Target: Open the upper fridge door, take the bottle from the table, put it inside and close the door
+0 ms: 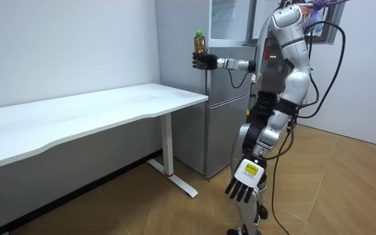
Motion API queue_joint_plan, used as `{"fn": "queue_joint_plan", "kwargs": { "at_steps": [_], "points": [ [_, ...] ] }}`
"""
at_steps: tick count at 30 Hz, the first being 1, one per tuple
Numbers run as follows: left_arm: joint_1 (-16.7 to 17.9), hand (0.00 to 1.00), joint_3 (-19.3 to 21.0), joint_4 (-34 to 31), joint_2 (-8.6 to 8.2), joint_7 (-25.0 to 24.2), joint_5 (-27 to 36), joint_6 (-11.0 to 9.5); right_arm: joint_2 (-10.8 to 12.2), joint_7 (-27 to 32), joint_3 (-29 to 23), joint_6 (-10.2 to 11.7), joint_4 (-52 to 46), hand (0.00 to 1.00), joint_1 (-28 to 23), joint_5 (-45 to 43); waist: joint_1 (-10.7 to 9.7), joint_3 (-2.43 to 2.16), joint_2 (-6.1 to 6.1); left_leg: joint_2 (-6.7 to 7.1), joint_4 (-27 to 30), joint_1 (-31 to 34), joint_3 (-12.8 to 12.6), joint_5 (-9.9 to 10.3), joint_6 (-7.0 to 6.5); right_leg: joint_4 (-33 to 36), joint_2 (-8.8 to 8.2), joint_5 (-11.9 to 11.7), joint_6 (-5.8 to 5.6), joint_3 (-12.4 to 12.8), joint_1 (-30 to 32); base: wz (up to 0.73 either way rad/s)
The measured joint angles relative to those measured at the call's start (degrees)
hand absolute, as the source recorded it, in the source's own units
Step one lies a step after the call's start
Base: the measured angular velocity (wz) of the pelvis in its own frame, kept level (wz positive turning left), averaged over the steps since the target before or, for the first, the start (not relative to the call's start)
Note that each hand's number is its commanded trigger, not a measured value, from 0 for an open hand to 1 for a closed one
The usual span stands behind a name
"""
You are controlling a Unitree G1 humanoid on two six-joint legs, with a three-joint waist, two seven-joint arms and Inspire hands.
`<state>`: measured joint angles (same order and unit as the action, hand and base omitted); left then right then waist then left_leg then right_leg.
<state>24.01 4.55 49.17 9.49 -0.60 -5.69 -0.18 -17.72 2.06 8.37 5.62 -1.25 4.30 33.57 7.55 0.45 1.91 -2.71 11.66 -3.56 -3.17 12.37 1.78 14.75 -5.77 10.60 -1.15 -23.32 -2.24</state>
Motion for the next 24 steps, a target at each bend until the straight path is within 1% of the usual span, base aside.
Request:
{"fn": "queue_joint_plan", "kwargs": {
  "at_steps": [3,6,11,14,16,18,20,22,23,24],
  "points": [
    [-0.9,0.00,0.0,0.6,0.12,0.1,-1.3,-0.2,-0.1,-0.3,-0.1,0.0,-2.4,1.00,0.0,-0.1,-0.6,0.00,0.01,-0.01,0.0,-0.3,-0.6,0.0,-0.01,-0.1,0.14,0.0,-0.06,1.0,-0.2,-0.09],
    [-1.6,0.00,0.0,1.5,0.25,0.1,-1.3,-0.7,-0.1,-0.8,-0.1,0.0,-3.5,1.00,0.0,-0.1,-0.9,0.04,-0.04,-0.04,-0.4,-1.2,-1.3,0.1,-0.11,-0.2,0.21,-0.1,-0.16,1.4,-0.4,-0.11],
    [-2.1,0.00,0.0,1.6,0.25,0.0,-1.3,-0.7,-0.6,-1.2,-0.6,0.0,-6.8,1.00,-0.6,-1.2,-1.7,0.05,-0.09,-0.03,-0.4,-1.1,-1.5,0.2,-0.38,-0.2,0.22,-0.2,-0.33,2.0,-0.4,-0.02],
    [-2.2,0.00,0.2,1.6,0.13,-0.1,-1.3,-0.7,-0.7,-2.1,-1.2,-0.1,-9.1,1.00,-1.3,-3.4,-2.4,-0.08,-0.27,-0.03,-0.4,-1.1,-1.5,0.3,-0.43,-0.2,0.22,-0.2,-0.36,2.1,-0.4,0.00],
    [-2.1,0.00,0.5,1.6,0.10,-0.2,-1.6,-0.6,-0.7,-2.4,-1.4,-0.6,-10.4,1.00,-1.3,-4.8,-3.1,-0.17,-0.42,-0.03,-0.2,-1.2,-1.5,0.3,-0.43,-0.3,0.20,-0.2,-0.38,2.0,-0.6,0.02],
    [-2.6,0.00,1.4,1.6,-0.22,-0.2,-1.5,-0.7,-0.7,-4.0,-3.1,-0.9,-12.7,1.00,-1.3,-5.1,-3.3,-0.31,-0.65,0.03,-0.1,-1.3,-1.5,0.3,-0.44,-0.3,0.13,-0.3,-0.42,1.9,-0.7,0.00],
    [-2.9,0.00,2.4,1.6,-0.39,-0.2,-1.6,-0.7,-0.7,-4.6,-4.7,-0.9,-15.1,1.00,-1.3,-5.1,-3.5,-0.33,-0.66,0.06,-0.1,-1.5,-1.5,0.3,-0.44,-0.2,0.08,-0.3,-0.42,1.8,-0.6,-0.02],
    [-2.9,0.00,3.3,1.6,-0.62,-0.1,-1.5,-0.7,-0.7,-4.9,-6.4,-0.9,-17.8,1.00,-1.3,-5.2,-4.1,-0.32,-0.66,0.05,-0.3,-2.0,-1.9,0.3,-0.47,-0.2,0.09,-0.3,-0.44,2.0,-0.5,-0.10],
    [-2.9,0.00,4.0,1.6,-0.94,0.0,-1.6,-0.7,-0.7,-4.8,-8.8,-0.9,-19.6,1.00,-1.8,-5.2,-4.4,-0.48,-0.65,0.01,-0.4,-2.2,-2.3,0.4,-0.56,-0.2,0.12,-0.3,-0.48,2.2,-0.5,-0.13],
    [-2.9,0.00,4.5,1.6,-1.05,0.2,-1.6,-0.8,-0.7,-4.5,-12.3,-0.8,-20.9,1.00,-2.6,-5.2,-4.9,-0.65,-0.49,0.00,-0.5,-2.2,-2.5,0.4,-0.59,0.0,0.12,-0.3,-0.49,2.5,-0.6,-0.14]
  ]
}}
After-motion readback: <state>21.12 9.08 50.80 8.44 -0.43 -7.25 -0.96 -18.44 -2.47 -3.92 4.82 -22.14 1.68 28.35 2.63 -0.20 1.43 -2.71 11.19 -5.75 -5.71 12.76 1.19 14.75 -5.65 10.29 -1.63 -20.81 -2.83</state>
